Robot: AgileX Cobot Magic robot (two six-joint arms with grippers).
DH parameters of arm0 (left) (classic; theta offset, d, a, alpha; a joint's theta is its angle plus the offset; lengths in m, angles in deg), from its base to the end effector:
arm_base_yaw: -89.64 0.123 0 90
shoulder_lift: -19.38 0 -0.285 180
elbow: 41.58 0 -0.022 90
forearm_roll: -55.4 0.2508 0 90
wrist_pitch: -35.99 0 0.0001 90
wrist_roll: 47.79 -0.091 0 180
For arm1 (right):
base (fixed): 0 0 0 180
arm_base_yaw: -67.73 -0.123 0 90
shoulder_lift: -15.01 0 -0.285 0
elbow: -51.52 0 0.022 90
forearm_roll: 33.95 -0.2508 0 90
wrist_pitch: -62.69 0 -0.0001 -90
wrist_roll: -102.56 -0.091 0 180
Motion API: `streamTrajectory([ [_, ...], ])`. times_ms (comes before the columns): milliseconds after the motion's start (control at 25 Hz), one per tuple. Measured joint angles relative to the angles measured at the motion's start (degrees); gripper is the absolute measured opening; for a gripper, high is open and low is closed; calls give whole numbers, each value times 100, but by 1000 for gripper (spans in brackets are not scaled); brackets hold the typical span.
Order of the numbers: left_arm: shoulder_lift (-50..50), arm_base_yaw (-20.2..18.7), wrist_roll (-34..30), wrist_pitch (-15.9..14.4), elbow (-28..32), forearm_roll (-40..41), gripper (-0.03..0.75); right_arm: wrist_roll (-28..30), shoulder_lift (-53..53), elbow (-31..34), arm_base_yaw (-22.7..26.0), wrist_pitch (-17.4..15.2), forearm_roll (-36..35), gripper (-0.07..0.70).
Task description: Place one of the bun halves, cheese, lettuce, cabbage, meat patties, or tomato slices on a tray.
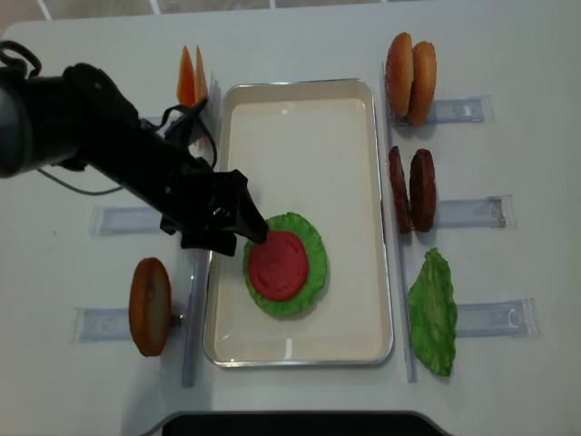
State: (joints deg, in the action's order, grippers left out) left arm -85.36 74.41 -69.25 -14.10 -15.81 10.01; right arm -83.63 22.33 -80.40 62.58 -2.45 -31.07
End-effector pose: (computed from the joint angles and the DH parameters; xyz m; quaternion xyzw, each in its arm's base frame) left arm 0.2667 -0.1242 0.1773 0.0539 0.9541 -0.2945 0.0112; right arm -0.0100 -0.0051 0.2736 0.0100 0.8680 0.0241 0.4958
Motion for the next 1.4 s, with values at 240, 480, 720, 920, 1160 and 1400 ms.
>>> streamTrajectory([
  [240,479,0,894,-604,-1014,1216,524,0,0,0,0,0,0,345],
  [480,550,0,1859,-1750,-2146,3255,524,0,0,0,0,0,0,345],
  [720,586,628,2038,-1951,-2449,4055,486,0,0,0,0,0,0,345],
  [920,594,1503,1865,-1956,-2450,4275,475,0,0,0,0,0,0,345],
  [1160,837,1944,1806,-1961,-2450,4468,474,0,0,0,0,0,0,345],
  [1400,1851,1944,1695,-1961,-1788,4430,464,0,0,0,0,0,0,345],
])
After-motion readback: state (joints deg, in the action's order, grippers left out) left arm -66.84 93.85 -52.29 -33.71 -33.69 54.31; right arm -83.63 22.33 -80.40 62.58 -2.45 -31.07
